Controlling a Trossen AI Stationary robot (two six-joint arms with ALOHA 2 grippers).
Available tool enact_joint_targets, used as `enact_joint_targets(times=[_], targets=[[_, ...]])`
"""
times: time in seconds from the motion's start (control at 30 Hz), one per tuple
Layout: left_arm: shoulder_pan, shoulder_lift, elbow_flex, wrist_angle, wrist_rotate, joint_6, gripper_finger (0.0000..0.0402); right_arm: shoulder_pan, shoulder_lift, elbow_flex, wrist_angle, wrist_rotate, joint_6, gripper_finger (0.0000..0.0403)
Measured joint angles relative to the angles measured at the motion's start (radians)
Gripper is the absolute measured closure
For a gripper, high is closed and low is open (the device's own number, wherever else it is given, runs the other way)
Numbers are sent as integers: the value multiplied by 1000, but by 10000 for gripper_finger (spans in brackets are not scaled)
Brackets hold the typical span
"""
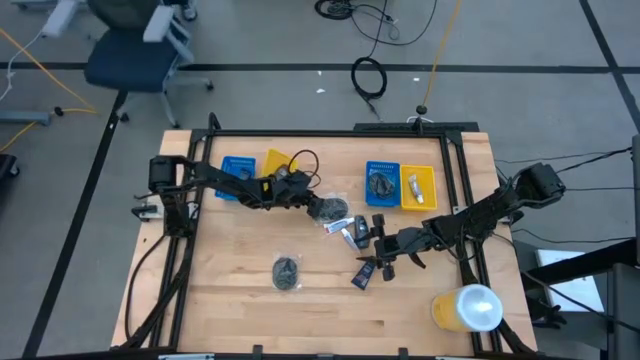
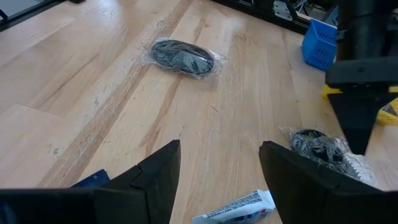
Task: Pick & Place Travel size toiletries
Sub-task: Adjust the yellow bin
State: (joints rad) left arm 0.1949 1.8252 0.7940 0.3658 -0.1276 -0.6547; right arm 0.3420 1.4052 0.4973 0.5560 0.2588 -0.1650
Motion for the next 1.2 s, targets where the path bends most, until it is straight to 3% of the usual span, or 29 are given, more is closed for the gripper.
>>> enact_joint_targets(times=[0.4, 0.67, 0.9, 1.2], targets=[[-65, -133, 0, 45, -12, 104, 144, 0, 0, 0, -1, 0, 0, 192], [-117, -168, 0, -179, -46, 34, 144, 0, 0, 0, -3, 0, 0, 192], [-123, -177, 0, -392, -259, -58, 144, 0, 0, 0, -2, 0, 7, 192], [-123, -187, 0, -399, -232, -81, 144, 0, 0, 0, -5, 0, 6, 192]])
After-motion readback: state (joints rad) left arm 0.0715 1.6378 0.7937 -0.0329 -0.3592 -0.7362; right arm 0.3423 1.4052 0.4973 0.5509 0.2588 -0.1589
